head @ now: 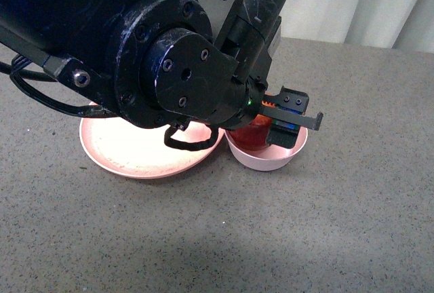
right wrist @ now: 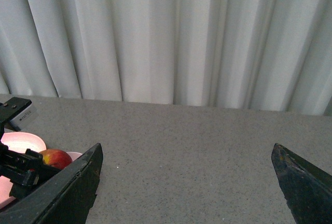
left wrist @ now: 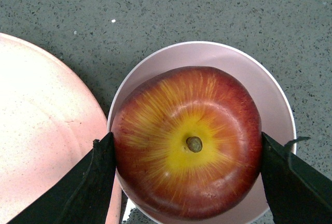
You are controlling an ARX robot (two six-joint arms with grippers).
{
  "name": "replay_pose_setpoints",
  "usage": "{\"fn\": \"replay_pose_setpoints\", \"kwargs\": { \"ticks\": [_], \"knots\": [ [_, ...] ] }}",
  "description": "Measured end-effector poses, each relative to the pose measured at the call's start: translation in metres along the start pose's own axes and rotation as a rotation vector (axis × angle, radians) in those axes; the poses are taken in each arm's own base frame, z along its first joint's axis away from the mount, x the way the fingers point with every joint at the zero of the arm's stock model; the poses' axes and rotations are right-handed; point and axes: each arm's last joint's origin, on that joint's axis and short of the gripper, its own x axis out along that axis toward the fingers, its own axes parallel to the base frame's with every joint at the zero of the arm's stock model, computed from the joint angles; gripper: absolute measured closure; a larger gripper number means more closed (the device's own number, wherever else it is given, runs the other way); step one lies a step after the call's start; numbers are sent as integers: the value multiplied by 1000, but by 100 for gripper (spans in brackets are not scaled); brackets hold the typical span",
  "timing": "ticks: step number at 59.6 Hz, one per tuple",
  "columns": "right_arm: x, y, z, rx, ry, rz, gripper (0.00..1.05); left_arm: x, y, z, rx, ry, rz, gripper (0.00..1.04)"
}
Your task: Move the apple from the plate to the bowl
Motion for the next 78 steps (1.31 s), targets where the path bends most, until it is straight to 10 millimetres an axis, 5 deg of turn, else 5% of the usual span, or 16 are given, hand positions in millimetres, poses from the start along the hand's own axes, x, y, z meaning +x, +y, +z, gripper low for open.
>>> {"fn": "replay_pose_setpoints", "kwargs": {
  "ticks": [9,19,39,55,66,71,78],
  "knots": [
    [0,0,0,0,0,0,9,1,0,-1,5,4,8,34],
    [0,0,0,0,0,0,9,-1,0,1,7,-12,21,5],
    [0,0,0,0,0,0,9,-50,20,12,-35,-173,191,7],
    [0,0,0,0,0,0,9,-110,57,-7,-121,-316,399,7],
    [0,0,0,0,0,0,9,-117,58,-16,-106,-312,405,7],
    [0,0,0,0,0,0,9,-119,64,-24,-106,-474,433,19],
    [0,0,0,0,0,-2,9,-152,82,-45,-123,-663,432,42]
  ]
}}
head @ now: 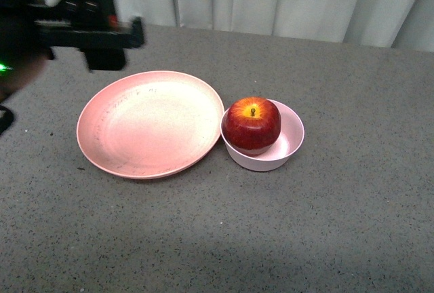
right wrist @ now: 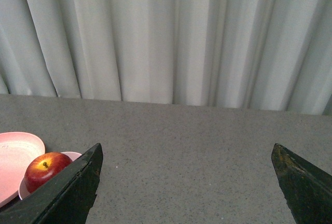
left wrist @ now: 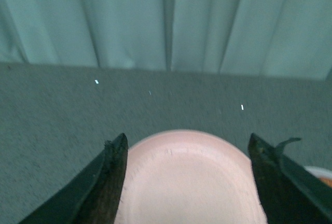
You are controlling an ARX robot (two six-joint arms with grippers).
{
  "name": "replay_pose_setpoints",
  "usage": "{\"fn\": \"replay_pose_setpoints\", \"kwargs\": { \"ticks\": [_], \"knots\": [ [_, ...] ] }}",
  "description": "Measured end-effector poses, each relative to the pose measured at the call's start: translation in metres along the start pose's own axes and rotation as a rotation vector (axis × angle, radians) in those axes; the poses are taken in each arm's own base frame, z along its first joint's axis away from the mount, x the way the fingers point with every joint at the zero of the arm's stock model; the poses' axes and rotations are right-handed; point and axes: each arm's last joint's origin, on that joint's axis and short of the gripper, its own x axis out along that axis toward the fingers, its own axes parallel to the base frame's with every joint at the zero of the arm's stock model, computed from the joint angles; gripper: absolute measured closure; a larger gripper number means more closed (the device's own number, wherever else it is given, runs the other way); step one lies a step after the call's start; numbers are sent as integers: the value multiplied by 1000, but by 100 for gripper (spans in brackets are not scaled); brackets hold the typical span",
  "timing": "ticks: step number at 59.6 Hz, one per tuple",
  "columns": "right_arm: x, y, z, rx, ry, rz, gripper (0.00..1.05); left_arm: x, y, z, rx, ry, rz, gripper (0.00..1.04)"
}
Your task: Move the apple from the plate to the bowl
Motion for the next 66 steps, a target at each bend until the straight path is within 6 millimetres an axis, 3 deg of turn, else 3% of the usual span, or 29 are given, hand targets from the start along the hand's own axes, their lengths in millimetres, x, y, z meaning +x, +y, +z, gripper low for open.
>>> {"fn": "replay_pose_setpoints", "kwargs": {
  "ticks": [8,21,35,66],
  "knots": [
    [0,0,0,0,0,2,9,-25,28,15,-20,-68,15,65],
    [0,0,0,0,0,2,9,-53,53,9,-10,-49,12,101],
    [0,0,0,0,0,3,9,-84,74,8,-8,-49,20,101],
    [0,0,0,0,0,2,9,-117,95,13,-10,-73,19,101]
  ]
}}
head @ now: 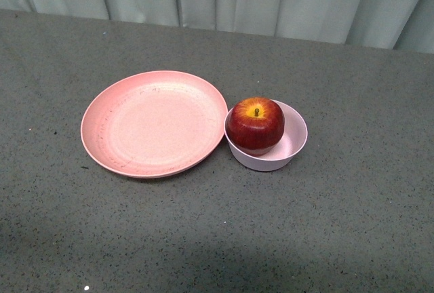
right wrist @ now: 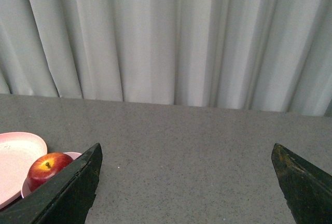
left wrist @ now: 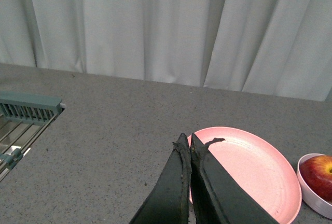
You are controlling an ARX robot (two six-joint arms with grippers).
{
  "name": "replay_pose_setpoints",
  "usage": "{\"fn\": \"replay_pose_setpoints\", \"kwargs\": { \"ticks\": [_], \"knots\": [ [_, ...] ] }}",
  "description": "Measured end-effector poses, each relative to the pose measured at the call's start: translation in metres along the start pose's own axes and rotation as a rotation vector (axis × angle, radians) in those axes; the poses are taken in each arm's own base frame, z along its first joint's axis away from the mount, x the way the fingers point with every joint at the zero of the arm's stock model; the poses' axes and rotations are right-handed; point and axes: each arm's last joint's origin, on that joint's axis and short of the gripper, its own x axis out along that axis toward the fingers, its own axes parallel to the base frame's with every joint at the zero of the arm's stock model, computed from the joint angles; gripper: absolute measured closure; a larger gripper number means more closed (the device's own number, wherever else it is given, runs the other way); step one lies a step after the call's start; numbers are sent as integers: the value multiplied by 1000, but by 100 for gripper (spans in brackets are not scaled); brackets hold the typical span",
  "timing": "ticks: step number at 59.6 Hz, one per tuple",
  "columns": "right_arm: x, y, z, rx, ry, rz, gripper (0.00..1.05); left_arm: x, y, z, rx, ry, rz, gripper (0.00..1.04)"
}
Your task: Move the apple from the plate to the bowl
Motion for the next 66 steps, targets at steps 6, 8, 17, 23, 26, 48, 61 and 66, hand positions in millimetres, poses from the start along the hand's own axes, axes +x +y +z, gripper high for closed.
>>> {"fn": "replay_pose_setpoints", "kwargs": {
  "ticks": [6,8,17,23,26,48,61,66],
  "knots": [
    [0,0,0,0,0,0,9,-4,0,2,0,-4,0,101],
    [0,0,0,0,0,0,9,-6,0,2,0,-6,0,101],
    [0,0,0,0,0,0,9,-11,0,4,0,-12,0,101],
    [0,0,0,0,0,0,9,-14,0,4,0,-13,0,101],
    [0,0,0,0,0,0,9,-16,0,5,0,-14,1,101],
    [0,0,0,0,0,0,9,-25,0,5,0,-17,0,101],
    [0,0,0,0,0,0,9,-30,0,5,0,-16,1,101],
    [0,0,0,0,0,0,9,-32,0,4,0,-15,1,101]
  ]
}}
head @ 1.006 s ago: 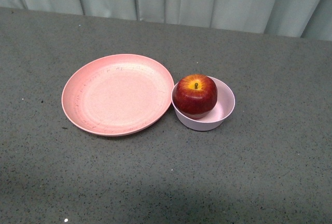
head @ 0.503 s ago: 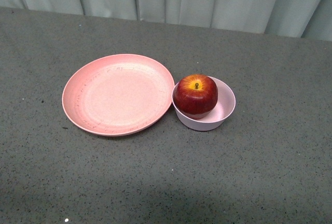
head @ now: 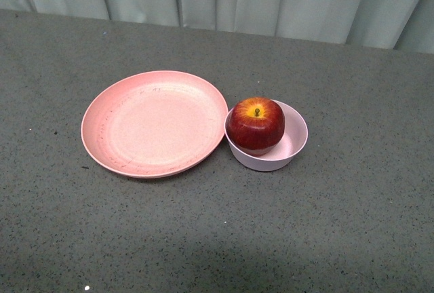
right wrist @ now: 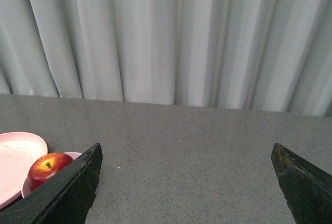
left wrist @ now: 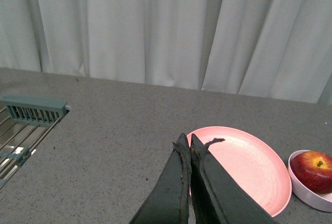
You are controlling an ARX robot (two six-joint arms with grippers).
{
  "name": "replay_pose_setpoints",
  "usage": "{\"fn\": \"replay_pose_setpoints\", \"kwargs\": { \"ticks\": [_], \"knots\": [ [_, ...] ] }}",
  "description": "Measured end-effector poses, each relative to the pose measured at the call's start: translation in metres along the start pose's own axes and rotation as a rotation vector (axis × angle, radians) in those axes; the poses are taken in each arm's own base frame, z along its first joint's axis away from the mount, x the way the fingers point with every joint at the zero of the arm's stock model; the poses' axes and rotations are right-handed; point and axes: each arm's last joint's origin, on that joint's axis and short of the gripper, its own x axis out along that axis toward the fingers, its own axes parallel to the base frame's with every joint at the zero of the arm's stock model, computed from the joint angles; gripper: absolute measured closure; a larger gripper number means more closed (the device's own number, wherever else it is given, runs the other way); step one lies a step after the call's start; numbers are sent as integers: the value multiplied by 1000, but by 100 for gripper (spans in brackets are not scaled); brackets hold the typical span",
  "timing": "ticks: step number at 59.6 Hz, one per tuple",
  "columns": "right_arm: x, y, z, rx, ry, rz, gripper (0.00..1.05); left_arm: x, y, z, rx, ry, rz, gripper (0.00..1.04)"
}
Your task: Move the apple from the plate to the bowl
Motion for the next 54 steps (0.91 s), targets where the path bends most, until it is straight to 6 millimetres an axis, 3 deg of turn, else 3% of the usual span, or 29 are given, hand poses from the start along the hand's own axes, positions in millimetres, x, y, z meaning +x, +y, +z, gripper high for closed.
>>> {"fn": "replay_pose_setpoints", "kwargs": {
  "ticks": [15,31,46,54],
  "knots": [
    [0,0,0,0,0,0,9,-10,0,-3,0,6,-3,99],
    [0,0,0,0,0,0,9,-10,0,-3,0,6,-3,55],
    [0,0,0,0,0,0,9,-10,0,-3,2,6,-2,5],
    [0,0,0,0,0,0,9,-10,0,-3,2,6,-2,7]
  ]
}}
